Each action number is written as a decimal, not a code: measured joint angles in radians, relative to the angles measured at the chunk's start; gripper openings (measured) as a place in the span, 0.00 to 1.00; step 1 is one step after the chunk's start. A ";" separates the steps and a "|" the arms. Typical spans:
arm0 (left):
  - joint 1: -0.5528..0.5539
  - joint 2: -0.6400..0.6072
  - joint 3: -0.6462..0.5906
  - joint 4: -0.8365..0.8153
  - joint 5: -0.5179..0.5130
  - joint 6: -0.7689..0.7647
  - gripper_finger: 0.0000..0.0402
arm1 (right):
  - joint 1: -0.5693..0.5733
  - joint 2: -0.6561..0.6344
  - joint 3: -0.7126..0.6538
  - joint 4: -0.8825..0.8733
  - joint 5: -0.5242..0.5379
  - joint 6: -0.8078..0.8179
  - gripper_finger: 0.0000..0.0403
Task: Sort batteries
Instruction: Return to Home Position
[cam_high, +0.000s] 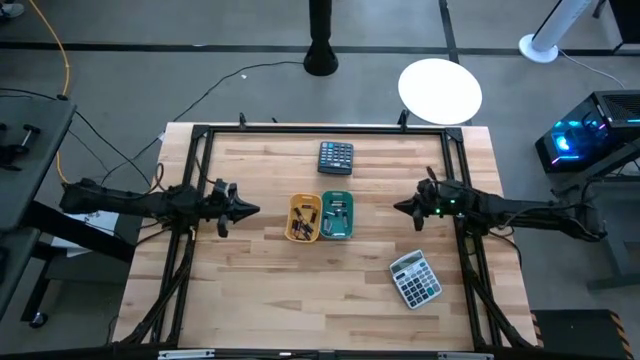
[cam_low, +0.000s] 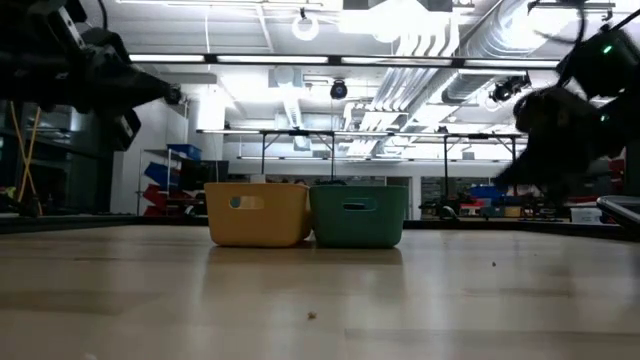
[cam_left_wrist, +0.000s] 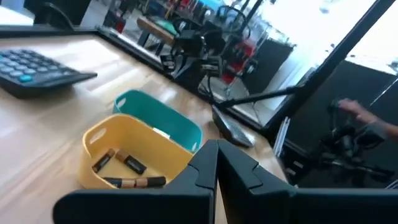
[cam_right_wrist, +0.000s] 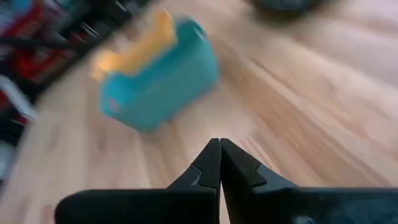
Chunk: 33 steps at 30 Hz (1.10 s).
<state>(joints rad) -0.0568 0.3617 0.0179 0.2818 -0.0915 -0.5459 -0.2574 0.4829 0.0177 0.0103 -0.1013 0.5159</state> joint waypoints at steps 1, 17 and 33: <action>0.003 -0.052 0.000 -0.042 0.000 0.000 0.00 | 0.005 -0.046 0.000 -0.001 0.000 0.000 0.00; 0.048 -0.358 -0.006 -0.129 -0.020 0.000 0.00 | 0.045 -0.483 -0.008 0.097 0.002 0.000 0.00; 0.035 -0.356 -0.006 -0.136 -0.020 0.000 0.00 | 0.039 -0.469 -0.008 0.075 0.002 0.000 0.00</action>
<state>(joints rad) -0.0216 0.0059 0.0116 0.1463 -0.1120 -0.5461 -0.2180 0.0141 0.0097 0.0856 -0.0994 0.5158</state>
